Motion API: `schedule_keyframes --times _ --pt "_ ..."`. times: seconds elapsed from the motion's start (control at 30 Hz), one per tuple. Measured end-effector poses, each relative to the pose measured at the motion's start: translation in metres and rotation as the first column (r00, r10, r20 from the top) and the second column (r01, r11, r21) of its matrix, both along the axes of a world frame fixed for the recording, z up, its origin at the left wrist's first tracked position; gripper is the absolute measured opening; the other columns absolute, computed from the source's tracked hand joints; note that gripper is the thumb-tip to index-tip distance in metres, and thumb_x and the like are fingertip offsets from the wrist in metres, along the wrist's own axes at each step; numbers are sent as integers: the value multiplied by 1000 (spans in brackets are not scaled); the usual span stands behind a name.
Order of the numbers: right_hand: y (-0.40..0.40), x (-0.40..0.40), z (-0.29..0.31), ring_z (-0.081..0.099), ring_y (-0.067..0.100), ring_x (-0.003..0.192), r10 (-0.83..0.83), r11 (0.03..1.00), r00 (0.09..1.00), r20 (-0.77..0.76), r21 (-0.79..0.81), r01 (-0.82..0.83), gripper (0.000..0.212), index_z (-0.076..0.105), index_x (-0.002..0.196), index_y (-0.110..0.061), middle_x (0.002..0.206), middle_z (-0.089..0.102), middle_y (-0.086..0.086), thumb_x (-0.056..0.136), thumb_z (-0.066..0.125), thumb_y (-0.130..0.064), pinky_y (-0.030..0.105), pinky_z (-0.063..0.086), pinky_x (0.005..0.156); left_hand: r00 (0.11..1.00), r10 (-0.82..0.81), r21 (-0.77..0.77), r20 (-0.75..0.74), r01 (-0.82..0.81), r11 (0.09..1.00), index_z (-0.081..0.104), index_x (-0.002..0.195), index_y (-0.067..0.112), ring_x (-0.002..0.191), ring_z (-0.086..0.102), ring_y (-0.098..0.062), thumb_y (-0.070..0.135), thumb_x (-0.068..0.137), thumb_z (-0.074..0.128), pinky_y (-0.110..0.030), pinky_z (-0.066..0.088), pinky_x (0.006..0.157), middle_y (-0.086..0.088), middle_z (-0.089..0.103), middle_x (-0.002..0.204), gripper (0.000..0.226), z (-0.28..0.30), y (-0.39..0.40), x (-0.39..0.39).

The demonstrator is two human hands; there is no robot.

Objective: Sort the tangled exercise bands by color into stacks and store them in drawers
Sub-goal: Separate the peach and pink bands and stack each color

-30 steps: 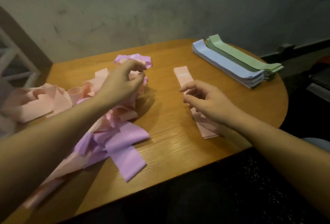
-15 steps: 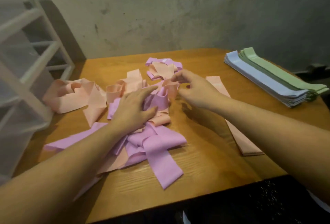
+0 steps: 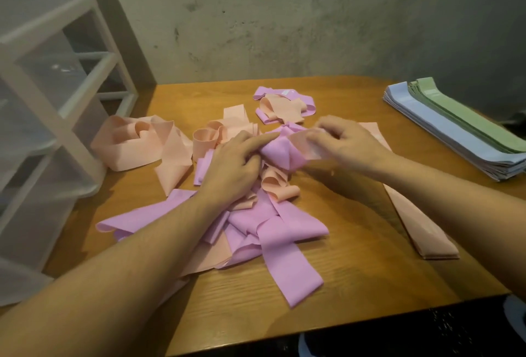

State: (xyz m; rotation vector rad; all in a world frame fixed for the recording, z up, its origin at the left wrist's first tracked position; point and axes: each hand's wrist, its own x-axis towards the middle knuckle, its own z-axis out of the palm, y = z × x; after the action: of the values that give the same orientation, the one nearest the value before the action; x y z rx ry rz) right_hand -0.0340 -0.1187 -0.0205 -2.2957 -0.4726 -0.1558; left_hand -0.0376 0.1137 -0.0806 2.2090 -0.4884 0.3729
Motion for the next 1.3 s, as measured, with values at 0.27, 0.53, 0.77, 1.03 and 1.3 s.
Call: schedule_keyframes --times 0.27,0.53,0.77,1.03,1.3 --pt "9 -17 31 59 13 72 -22 718 895 -445 616 324 21 49 78 -19 73 63 -3 97 58 -17 28 51 59 999 -23 15 -46 24 1000 56 140 39 117 58 -15 12 81 39 -34 45 103 10 64 121 68 2 0 -1" --pt "12 -23 35 57 17 76 -201 762 848 -490 466 450 11 51 106 -15 93 58 5 99 57 -21 35 49 56 997 18 137 -73 -7 990 76 105 25 99 54 -14 28 87 32 -50 41 99 10 53 101 47 3 -2 -2" --pt "9 -33 34 55 12 100 -247 966 921 -302 3 260 23 55 124 -36 129 51 -14 103 47 -37 31 48 74 1000 6 289 -13 -2 957 60 78 31 95 47 -14 65 85 32 -36 29 85 7 48 102 45 3 -2 -6" --pt "3 -50 30 63 18 97 -216 785 894 -393 -614 -80 43 73 109 -25 103 64 -4 81 72 -57 28 50 76 993 -18 278 116 -15 961 62 97 26 109 46 -8 39 82 65 -40 34 92 6 46 123 20 -5 -2 -3" --pt "-15 -77 43 58 15 67 -155 947 915 -372 -319 31 29 65 75 -19 73 62 -1 94 60 -41 24 45 55 981 -47 263 191 -5 965 73 100 25 118 51 -24 26 84 49 -47 36 93 -1 54 127 29 1 -3 -11"
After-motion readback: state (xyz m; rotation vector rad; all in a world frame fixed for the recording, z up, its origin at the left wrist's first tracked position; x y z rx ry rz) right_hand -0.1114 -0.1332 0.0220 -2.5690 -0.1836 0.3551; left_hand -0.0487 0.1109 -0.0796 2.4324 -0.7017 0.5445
